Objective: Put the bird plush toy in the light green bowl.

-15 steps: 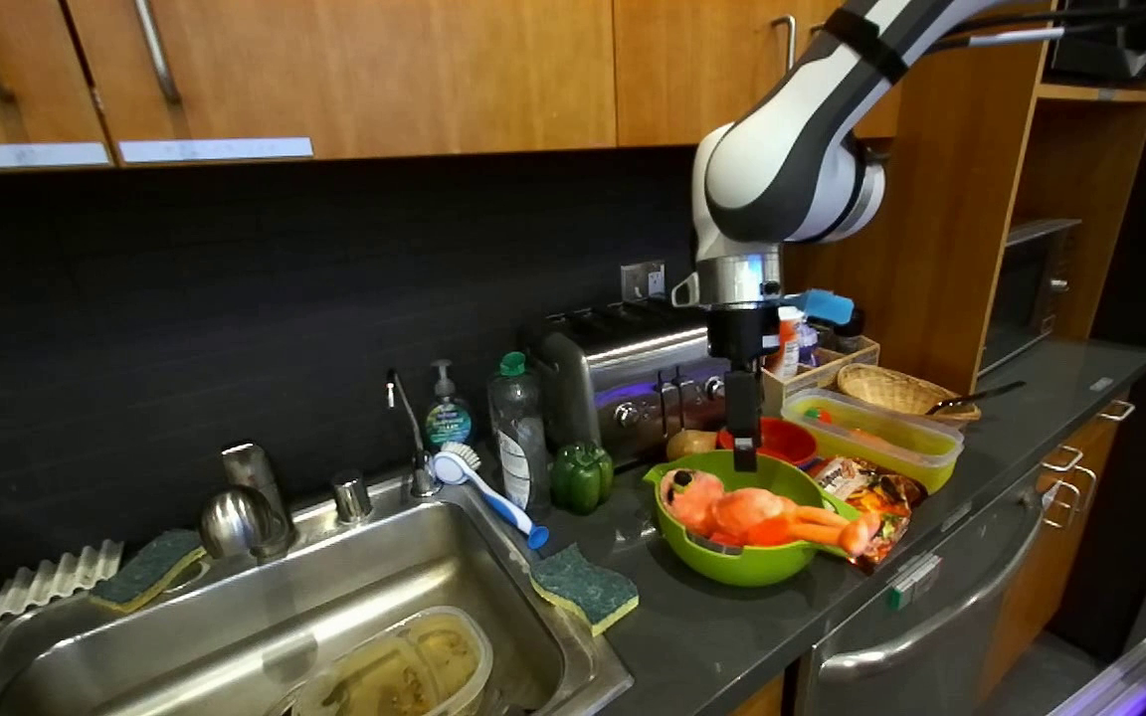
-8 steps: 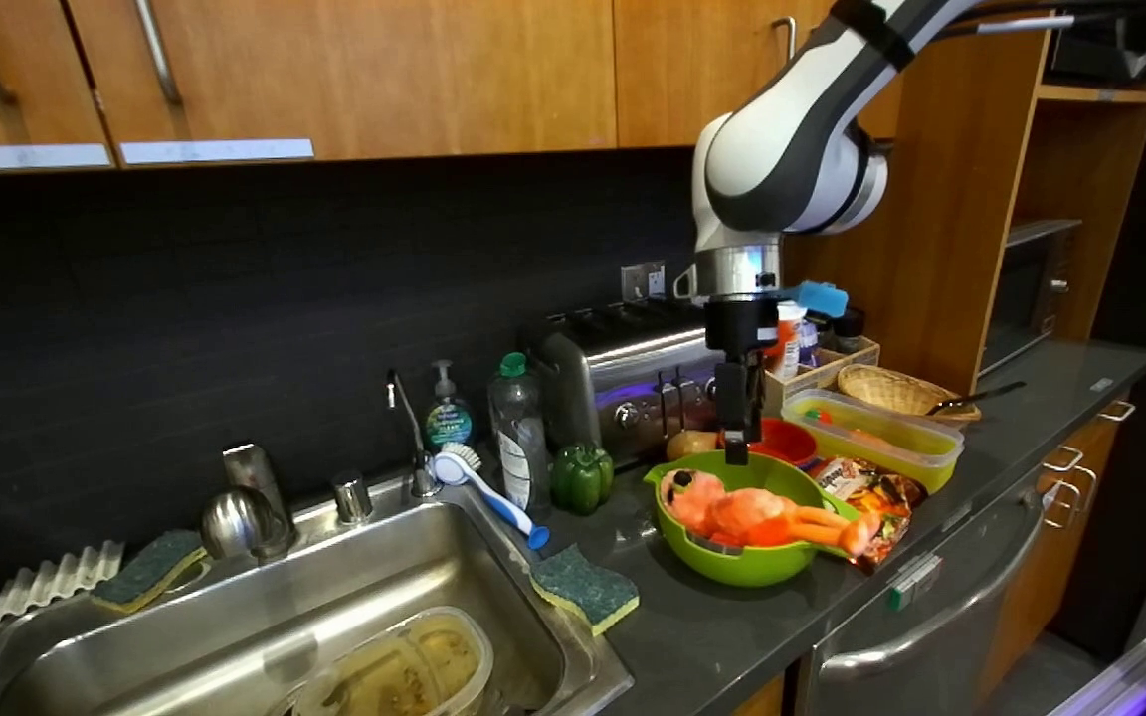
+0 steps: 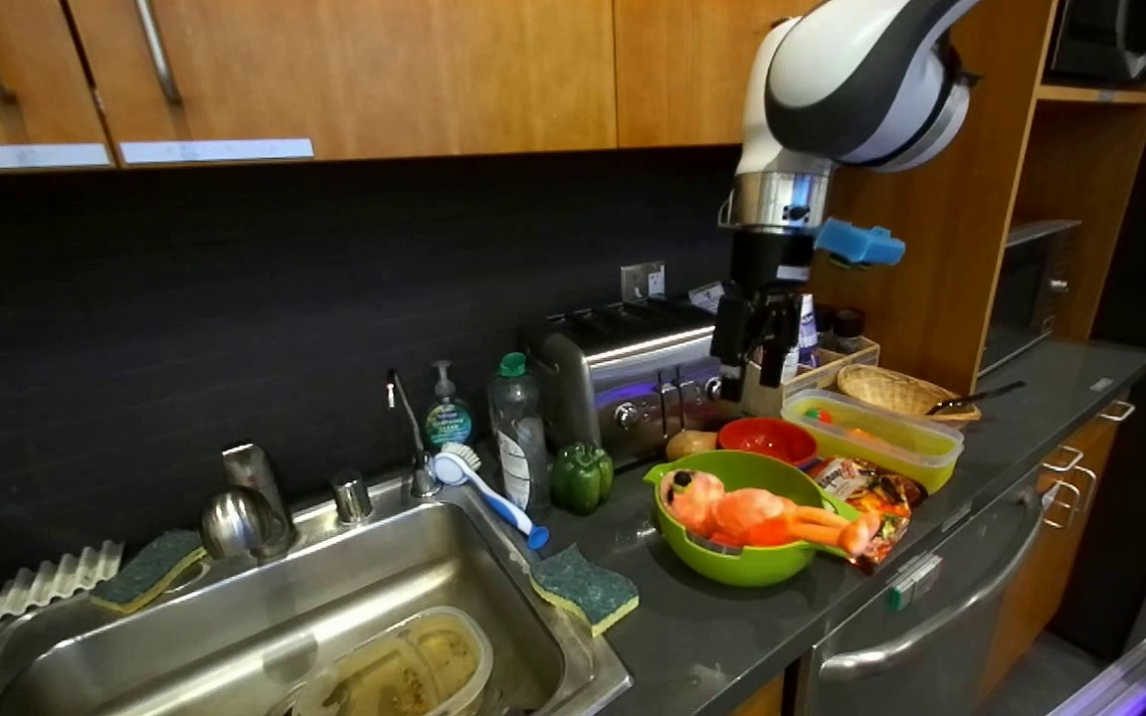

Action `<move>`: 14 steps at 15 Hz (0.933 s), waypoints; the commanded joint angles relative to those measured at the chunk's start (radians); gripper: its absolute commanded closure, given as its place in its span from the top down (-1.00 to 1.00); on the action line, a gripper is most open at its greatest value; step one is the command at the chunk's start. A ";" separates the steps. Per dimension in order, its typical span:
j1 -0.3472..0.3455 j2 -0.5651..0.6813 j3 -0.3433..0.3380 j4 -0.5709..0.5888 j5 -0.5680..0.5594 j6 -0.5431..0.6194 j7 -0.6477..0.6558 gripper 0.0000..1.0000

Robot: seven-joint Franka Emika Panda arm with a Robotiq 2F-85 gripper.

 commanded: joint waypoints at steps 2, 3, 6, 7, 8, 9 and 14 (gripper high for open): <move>-0.032 -0.161 -0.024 -0.113 -0.038 0.045 0.167 1.00; -0.045 -0.187 -0.027 -0.129 -0.055 0.039 0.200 1.00; -0.087 -0.239 -0.026 -0.164 -0.115 0.022 0.294 1.00; -0.099 -0.251 -0.026 -0.171 -0.135 0.015 0.321 1.00; -0.111 -0.264 -0.024 -0.179 -0.155 0.008 0.347 1.00; -0.119 -0.274 -0.025 -0.185 -0.170 -0.001 0.365 1.00; -0.139 -0.297 -0.028 -0.196 -0.205 -0.055 0.418 1.00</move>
